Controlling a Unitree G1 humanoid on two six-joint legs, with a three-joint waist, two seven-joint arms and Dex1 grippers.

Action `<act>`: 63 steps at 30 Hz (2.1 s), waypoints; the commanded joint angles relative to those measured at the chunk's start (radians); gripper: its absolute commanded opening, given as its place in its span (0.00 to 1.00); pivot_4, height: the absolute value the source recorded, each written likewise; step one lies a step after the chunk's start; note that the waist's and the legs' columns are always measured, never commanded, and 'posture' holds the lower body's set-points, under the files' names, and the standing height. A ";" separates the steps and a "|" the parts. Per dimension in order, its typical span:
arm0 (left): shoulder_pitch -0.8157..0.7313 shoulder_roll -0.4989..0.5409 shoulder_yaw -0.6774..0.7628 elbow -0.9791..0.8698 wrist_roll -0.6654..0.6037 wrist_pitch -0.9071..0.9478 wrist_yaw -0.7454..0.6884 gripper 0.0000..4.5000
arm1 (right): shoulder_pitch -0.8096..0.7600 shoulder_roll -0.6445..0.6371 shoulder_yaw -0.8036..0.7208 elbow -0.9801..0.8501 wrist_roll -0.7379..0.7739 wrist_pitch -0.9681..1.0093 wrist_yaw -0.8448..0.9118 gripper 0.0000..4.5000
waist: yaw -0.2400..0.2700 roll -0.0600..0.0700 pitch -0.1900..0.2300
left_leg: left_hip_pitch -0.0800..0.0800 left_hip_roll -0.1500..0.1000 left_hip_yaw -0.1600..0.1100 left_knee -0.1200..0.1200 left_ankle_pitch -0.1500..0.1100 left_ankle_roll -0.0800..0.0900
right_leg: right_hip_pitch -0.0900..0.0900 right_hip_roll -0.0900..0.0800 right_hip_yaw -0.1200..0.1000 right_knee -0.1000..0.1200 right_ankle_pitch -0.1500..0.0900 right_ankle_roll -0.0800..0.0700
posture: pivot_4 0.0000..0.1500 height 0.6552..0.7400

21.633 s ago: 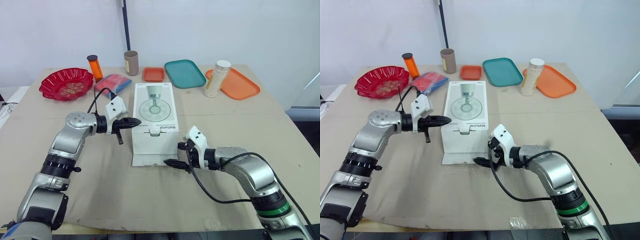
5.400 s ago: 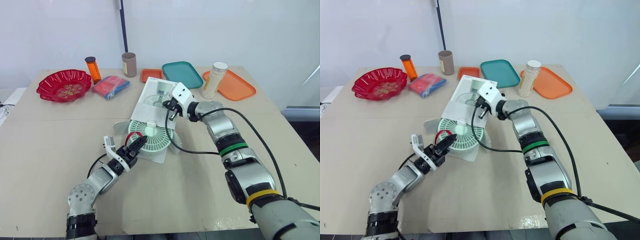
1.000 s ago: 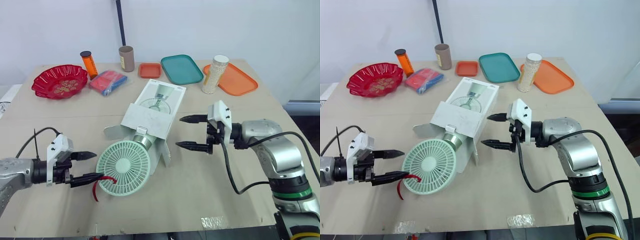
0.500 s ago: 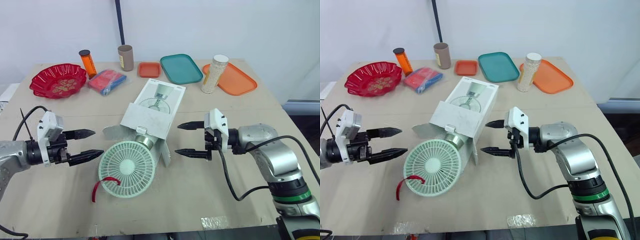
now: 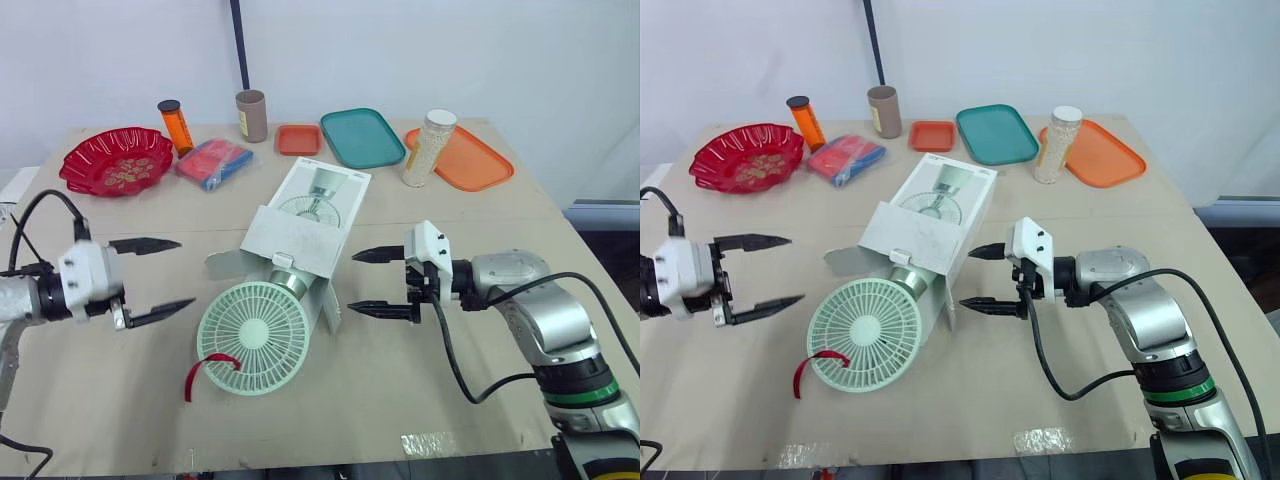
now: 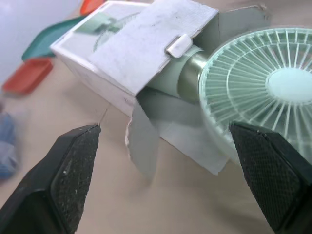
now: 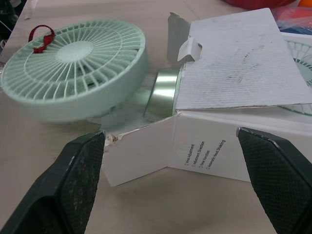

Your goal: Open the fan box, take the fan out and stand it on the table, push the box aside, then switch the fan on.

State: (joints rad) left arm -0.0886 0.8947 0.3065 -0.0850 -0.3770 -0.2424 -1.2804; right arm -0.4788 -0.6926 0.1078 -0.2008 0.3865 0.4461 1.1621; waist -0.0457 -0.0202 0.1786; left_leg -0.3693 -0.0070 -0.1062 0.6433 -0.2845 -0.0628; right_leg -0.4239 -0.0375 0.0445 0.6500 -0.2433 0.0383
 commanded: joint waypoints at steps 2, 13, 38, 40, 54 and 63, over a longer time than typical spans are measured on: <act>-0.024 -0.022 -0.010 0.149 0.084 -0.341 -0.027 1.00 | 0.009 -0.016 -0.019 -0.032 0.017 -0.011 0.007 0.98 | 0.000 0.000 0.000 | 0.000 0.000 0.000 0.000 0.000 0.000 | 0.000 0.000 0.000 0.000 0.000 0.000 | 1.00 1.00; -0.185 -0.051 -0.151 0.574 0.194 -1.166 0.073 1.00 | 0.088 -0.079 -0.080 -0.159 0.140 -0.004 0.086 0.98 | 0.002 0.000 0.000 | -0.002 0.000 0.001 0.009 -0.003 0.006 | 0.002 -0.001 0.000 0.000 0.003 0.003 | 1.00 1.00; -0.245 -0.056 -0.138 0.616 1.044 -1.372 0.906 1.00 | 0.120 -0.109 -0.067 -0.196 0.120 0.000 0.024 0.98 | 0.001 -0.001 -0.001 | -0.001 0.000 0.001 0.012 -0.003 0.006 | 0.003 0.001 -0.001 0.002 0.004 0.003 | 1.00 1.00; -0.242 -0.045 -0.124 0.584 1.179 -1.372 1.047 1.00 | 0.124 -0.113 -0.069 -0.200 0.121 0.001 0.023 0.98 | 0.001 -0.001 -0.002 | -0.001 0.000 0.001 0.012 -0.003 0.006 | 0.003 0.001 -0.001 0.002 0.004 0.003 | 1.00 1.00; -0.323 0.216 -0.724 0.485 2.123 -0.798 2.472 1.00 | 0.117 -0.123 -0.064 -0.190 0.110 -0.006 0.017 0.98 | 0.004 -0.001 -0.003 | 0.000 -0.002 0.002 0.011 -0.004 0.006 | 0.003 -0.003 -0.001 0.005 0.004 0.004 | 1.00 1.00; -0.427 0.231 -0.926 0.528 2.090 -0.658 2.639 1.00 | 0.125 -0.120 -0.058 -0.199 0.106 -0.002 0.009 0.98 | 0.009 -0.002 -0.004 | 0.000 -0.003 0.002 0.012 -0.004 0.007 | 0.002 -0.002 -0.001 0.008 0.004 0.004 | 1.00 1.00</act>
State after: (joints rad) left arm -0.4957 1.0918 -0.6038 0.4437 1.7448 -0.9178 1.3229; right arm -0.3512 -0.8059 0.0621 -0.3656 0.4843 0.4502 1.1740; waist -0.0367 -0.0220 0.1749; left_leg -0.3696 -0.0095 -0.1037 0.6551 -0.2882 -0.0563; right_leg -0.4219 -0.0398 0.0431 0.6578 -0.2396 0.0426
